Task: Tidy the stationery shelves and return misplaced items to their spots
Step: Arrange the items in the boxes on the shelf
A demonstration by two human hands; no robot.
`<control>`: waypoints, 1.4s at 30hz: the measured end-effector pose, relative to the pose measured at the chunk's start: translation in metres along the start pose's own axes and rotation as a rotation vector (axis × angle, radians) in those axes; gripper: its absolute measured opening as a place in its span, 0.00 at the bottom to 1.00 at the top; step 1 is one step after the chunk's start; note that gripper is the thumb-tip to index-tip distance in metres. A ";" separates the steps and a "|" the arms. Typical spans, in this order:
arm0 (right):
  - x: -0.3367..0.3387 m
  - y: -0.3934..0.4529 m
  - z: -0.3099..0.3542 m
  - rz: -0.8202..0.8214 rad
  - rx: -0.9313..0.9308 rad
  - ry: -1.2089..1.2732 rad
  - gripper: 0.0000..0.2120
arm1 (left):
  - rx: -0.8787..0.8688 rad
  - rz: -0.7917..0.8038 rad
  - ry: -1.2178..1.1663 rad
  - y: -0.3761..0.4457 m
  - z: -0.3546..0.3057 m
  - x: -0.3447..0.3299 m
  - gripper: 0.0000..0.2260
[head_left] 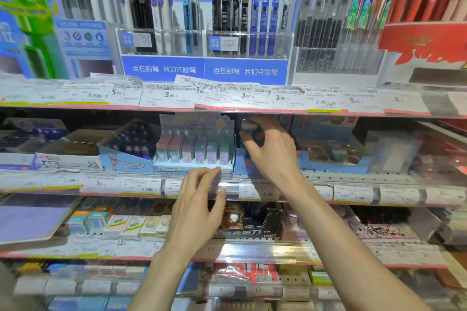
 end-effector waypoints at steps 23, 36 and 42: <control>0.127 -0.068 -0.139 -0.098 -0.144 -0.006 0.13 | -0.408 -0.036 0.062 0.040 -0.100 -0.082 0.18; 0.120 -0.028 -0.165 0.023 -0.003 -0.080 0.14 | -0.404 0.057 0.290 0.053 -0.103 -0.113 0.17; 0.100 -0.004 -0.162 0.091 0.022 -0.136 0.15 | -0.364 0.033 0.198 0.051 -0.105 -0.112 0.16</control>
Point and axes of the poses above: each hand's wrist, its own y-axis towards the middle knuckle, its own x-axis out of the back of the hand, z = x × y, the point moved 3 cm from there along y, towards the middle knuckle, and after that the axes turned 13 degrees about -z, right-handed, at the moved point
